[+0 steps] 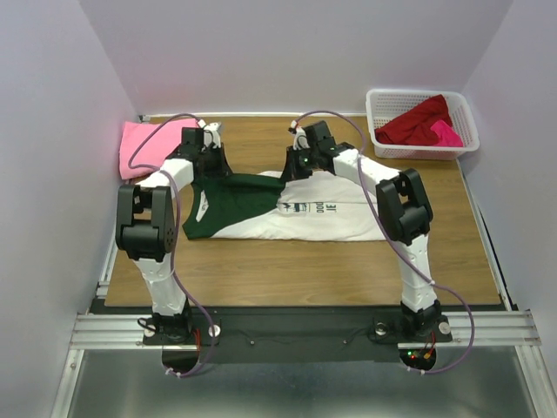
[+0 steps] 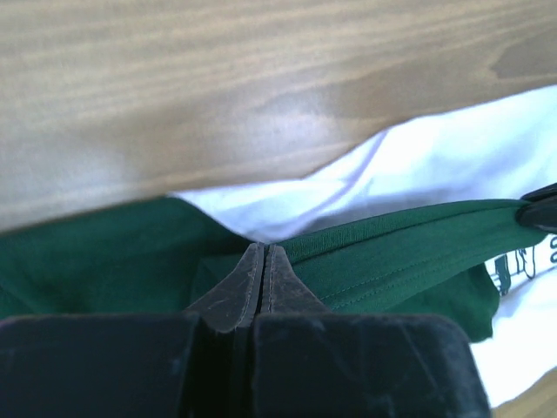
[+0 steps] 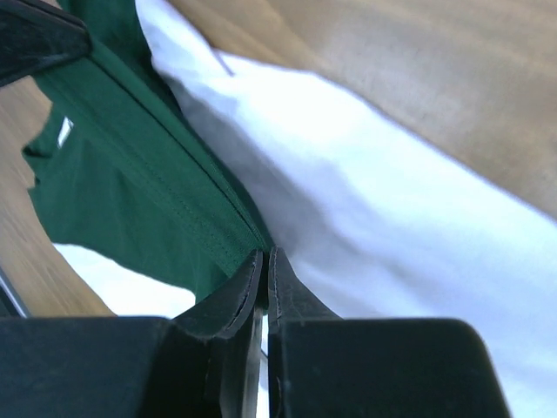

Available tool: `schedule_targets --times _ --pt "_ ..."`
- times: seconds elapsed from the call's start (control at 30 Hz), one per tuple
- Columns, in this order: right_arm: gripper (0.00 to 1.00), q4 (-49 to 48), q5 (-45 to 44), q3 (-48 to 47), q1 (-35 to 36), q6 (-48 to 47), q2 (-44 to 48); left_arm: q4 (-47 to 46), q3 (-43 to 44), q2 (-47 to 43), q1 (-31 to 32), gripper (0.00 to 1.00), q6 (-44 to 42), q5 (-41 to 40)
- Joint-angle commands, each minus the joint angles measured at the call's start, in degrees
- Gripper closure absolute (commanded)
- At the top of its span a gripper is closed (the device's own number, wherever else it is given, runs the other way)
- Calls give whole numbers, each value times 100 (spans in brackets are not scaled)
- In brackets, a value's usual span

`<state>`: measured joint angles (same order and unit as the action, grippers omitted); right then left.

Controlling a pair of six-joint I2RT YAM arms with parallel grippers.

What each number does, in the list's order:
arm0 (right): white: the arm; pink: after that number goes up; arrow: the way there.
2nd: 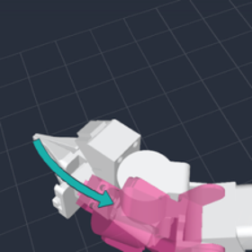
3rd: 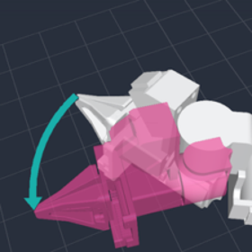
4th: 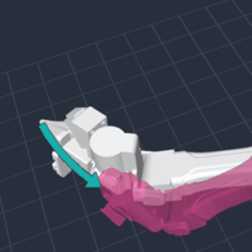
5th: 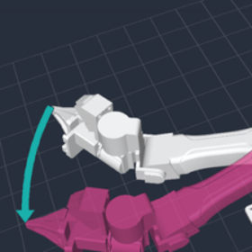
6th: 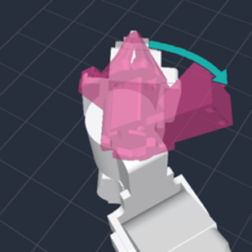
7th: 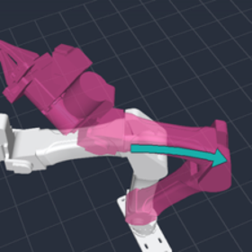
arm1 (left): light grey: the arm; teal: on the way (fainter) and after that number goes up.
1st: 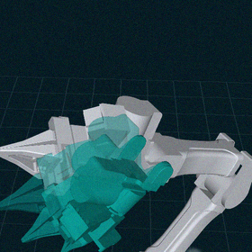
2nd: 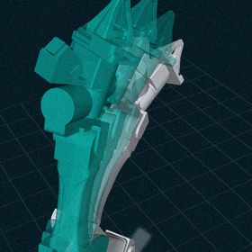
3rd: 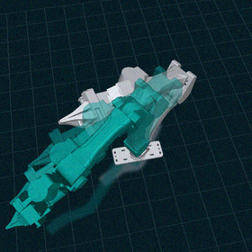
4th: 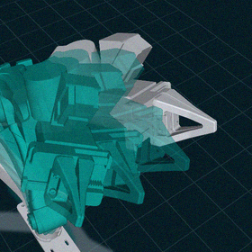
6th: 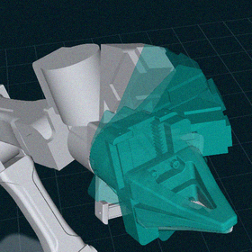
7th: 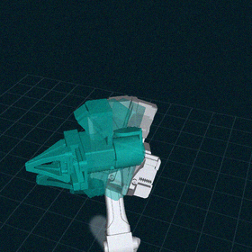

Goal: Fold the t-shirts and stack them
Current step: Fold the tshirt

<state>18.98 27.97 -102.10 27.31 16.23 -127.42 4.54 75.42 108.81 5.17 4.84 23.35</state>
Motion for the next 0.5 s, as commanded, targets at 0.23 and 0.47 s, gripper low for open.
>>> schedule_targets --times 0.23,0.47 --pt "90 -17 -335 156 161 -444 350 -155 -370 -784 -60 100 228 -779" --pt "90 -52 -1003 -573 161 -937 -151 -497 358 -125 -60 100 263 -727"
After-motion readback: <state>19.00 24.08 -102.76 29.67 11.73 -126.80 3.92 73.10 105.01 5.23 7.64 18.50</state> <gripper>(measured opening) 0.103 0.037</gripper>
